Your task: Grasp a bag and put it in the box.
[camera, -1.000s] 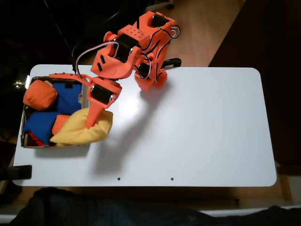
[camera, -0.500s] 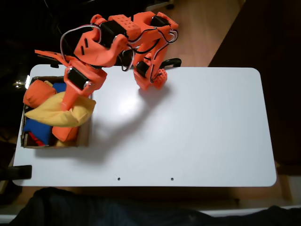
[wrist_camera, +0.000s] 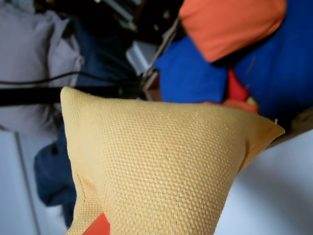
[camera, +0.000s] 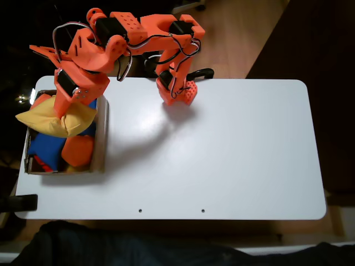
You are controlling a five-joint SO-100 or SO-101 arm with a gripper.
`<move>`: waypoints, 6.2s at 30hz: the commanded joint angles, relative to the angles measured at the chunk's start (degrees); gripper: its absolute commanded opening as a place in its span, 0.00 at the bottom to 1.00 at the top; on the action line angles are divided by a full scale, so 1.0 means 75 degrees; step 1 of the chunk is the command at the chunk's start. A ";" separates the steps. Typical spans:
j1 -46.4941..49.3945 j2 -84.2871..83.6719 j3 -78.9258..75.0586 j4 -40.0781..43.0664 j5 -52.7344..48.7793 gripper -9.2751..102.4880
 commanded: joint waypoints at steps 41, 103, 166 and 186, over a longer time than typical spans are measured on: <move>0.1195 -0.4242 -0.3926 0.1137 -0.0164 0.14; -0.1160 0.0914 0.1055 -0.0609 0.0164 0.64; -0.6234 0.6152 0.6223 -0.1418 0.2109 0.39; -0.6879 0.7582 0.8227 -0.1184 0.1324 0.08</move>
